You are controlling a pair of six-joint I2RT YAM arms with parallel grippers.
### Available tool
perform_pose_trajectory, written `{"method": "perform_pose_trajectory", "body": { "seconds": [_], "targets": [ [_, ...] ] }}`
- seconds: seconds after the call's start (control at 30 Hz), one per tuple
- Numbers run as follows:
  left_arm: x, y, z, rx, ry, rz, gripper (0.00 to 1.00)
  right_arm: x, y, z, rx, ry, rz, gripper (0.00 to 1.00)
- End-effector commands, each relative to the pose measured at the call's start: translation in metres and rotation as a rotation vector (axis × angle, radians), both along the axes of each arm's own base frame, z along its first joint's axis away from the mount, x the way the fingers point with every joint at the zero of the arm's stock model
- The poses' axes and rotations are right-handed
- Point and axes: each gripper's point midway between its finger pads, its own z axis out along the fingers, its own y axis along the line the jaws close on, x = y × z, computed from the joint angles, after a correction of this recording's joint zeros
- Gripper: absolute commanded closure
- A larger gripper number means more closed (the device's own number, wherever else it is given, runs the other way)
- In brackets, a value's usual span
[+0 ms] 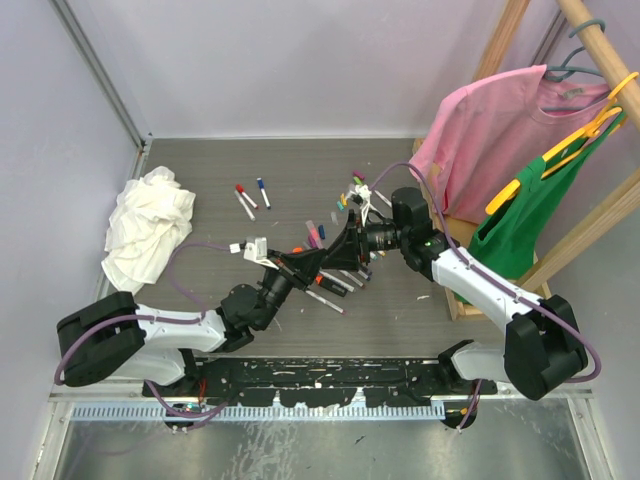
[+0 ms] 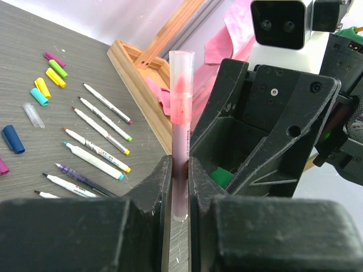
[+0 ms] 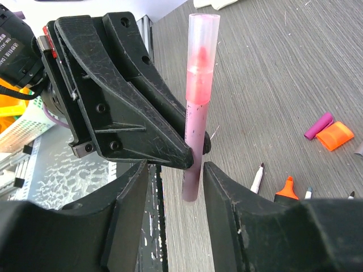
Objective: Open the pen caps
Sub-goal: Pick up the pen from the center of the board.
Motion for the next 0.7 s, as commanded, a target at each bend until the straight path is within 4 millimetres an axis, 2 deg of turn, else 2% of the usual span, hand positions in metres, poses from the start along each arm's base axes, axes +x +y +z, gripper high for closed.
{"method": "perform_pose_trajectory", "body": {
  "seconds": [0.0,0.23,0.3,0.37,0.67],
  "targets": [
    [-0.006,0.006,0.045,-0.151,-0.072,0.001,1.00,-0.001,0.004,0.004,0.013,-0.033,0.019,0.50],
    [-0.007,0.004,0.045,-0.154,-0.069,-0.014,1.00,-0.001,0.004,0.001,0.010,-0.035,0.023,0.52],
    [-0.010,0.008,0.057,-0.185,-0.083,-0.018,1.00,-0.002,0.005,0.001,0.009,-0.032,0.026,0.52],
    [-0.011,0.010,0.059,-0.189,-0.086,-0.017,1.00,-0.003,0.005,0.000,0.008,-0.028,0.034,0.52],
    [-0.014,0.011,0.063,-0.186,-0.089,-0.032,1.00,-0.006,0.006,0.001,-0.004,-0.032,0.065,0.48]
  ]
}}
